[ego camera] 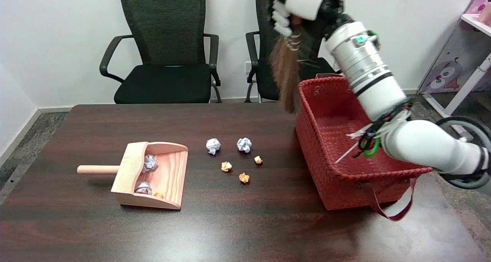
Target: Sweep the paper ball into the dustpan.
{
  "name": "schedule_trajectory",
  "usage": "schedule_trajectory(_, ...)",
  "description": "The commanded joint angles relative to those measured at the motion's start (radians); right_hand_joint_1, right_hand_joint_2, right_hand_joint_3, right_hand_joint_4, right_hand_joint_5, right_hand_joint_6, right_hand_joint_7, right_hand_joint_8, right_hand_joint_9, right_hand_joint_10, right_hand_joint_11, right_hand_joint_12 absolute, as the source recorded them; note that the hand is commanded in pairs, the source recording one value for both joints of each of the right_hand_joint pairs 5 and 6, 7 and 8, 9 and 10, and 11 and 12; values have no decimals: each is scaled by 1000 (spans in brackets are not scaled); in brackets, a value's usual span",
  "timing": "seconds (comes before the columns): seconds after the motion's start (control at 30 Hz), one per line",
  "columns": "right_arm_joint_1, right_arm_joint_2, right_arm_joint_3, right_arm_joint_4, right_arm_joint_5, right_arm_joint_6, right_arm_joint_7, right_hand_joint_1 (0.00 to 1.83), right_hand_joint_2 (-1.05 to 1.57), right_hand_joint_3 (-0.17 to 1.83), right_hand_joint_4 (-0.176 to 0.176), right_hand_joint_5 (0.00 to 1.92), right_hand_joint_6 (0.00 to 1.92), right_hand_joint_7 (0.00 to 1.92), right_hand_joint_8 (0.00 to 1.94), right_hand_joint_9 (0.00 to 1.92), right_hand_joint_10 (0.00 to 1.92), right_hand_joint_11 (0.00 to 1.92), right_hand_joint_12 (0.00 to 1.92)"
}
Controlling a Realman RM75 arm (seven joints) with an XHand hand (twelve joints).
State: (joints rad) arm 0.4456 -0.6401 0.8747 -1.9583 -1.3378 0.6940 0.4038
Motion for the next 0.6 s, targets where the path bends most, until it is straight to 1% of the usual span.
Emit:
schedule_trajectory(0.03,295,-176,-381,219,82,-13,-24,1017,1571,1372,176,1920,1920,1920,1920,1920,1920,1920,1920)
schedule_trajectory(0.17,279,-235,-384,298,66,-4,-45,1017,1571,1377,176,1920,1920,1920,1920,1920,1920,1920,1920)
schedule_trajectory(0.43,250,-338,-384,377,66,43,-236,1015,1571,1423,176,1920,1920,1920,1920,1920,1920,1920,1920)
schedule_trajectory(0.6,200,-361,-384,385,52,58,-294,1015,1571,1426,176,1920,1920,1920,1920,1920,1920,1920,1920)
